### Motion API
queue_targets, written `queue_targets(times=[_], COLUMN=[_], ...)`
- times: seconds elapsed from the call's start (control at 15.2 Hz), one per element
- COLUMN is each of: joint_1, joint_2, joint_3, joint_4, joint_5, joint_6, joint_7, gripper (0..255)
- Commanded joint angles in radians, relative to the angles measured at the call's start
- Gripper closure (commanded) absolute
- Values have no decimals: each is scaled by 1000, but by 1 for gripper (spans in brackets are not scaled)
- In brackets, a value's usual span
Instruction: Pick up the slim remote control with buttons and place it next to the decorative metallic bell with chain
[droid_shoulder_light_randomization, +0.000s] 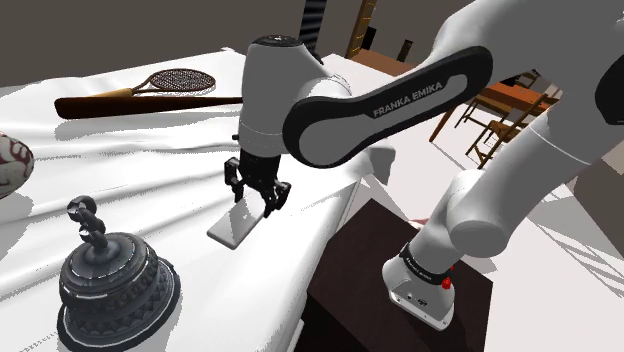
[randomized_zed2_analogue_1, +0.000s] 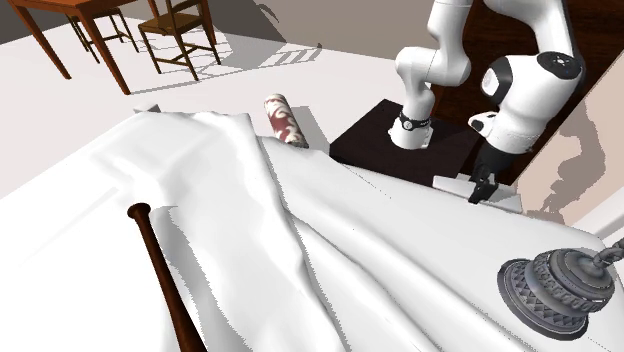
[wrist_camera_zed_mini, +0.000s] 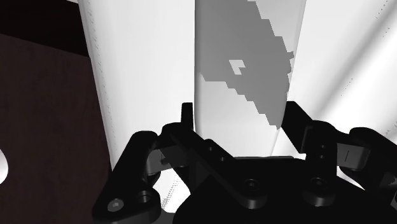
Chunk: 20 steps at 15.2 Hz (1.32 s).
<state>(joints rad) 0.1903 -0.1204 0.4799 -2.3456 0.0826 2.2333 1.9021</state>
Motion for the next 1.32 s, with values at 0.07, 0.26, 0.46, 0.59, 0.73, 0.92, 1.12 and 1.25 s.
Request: queue_targets(times=[0.07,0.26,0.46,0.59,0.73,0.92,1.12,1.25], joint_1=[-1,-2,-3,-4,-4,-3,-2,1], joint_2=[24,53,84,106,130,166,204,231], joint_3=[4,8,10,11,11,9,5,1], joint_4=[-22,-38,-53,-61,-69,-79,-86,-90], joint_5=[-11,-27,-45,-59,-75,-101,-132,-155], joint_6=[45,87,130,158,186,228,269,296], joint_7=[9,20,34,44,55,74,96,112], gripper=[255,255,255,255,255,255,255,255])
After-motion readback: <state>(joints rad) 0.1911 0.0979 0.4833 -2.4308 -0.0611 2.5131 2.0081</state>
